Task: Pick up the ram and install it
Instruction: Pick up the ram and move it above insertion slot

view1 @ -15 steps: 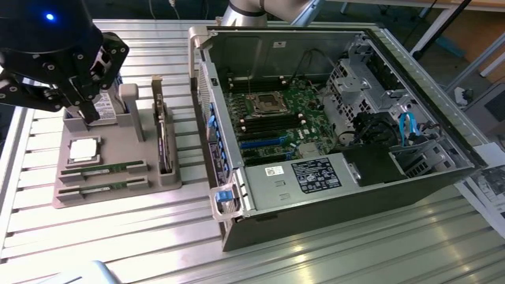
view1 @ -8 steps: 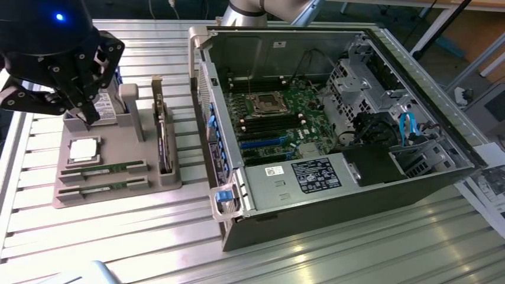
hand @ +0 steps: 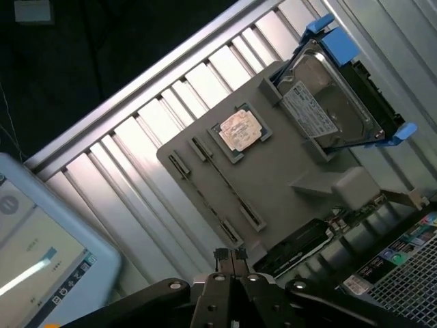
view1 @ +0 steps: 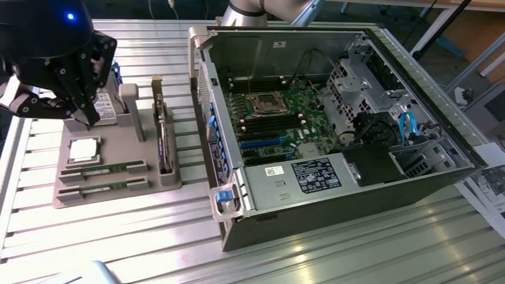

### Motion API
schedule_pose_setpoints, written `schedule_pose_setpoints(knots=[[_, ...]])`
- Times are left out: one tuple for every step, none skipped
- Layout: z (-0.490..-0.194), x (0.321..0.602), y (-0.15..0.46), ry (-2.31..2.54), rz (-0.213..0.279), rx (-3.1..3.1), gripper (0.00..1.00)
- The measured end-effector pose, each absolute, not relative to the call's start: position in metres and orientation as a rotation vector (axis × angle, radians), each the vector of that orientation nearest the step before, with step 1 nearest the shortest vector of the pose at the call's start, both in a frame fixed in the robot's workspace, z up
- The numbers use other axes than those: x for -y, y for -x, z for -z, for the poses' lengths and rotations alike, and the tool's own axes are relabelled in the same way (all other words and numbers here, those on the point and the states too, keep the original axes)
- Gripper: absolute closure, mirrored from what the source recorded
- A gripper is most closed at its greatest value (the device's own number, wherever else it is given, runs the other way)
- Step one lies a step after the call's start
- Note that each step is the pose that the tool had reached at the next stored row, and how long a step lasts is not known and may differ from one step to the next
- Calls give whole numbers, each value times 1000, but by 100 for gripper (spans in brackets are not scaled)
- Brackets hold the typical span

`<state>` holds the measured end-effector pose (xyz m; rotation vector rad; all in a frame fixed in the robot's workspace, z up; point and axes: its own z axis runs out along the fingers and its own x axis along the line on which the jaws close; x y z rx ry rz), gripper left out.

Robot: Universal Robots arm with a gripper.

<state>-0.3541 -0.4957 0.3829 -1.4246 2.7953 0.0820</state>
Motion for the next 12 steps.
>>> schedule_pose_setpoints(knots=[[-383,496,354,1452,-82,-2782,90],[-382,496,354,1480,-82,-2767,90],[-382,496,354,1498,-82,-2758,90],[-382,496,354,1531,-82,-2741,90],[-382,496,354,1554,-82,-2728,90],[-381,496,354,1593,-82,-2707,90],[-381,496,354,1634,-82,-2683,90],[-381,496,354,1677,-82,-2657,90],[-380,496,354,1703,-82,-2641,90],[-380,496,354,1728,-82,-2625,90],[-380,496,354,1751,-82,-2611,90],[-380,496,354,1777,-82,-2594,90]])
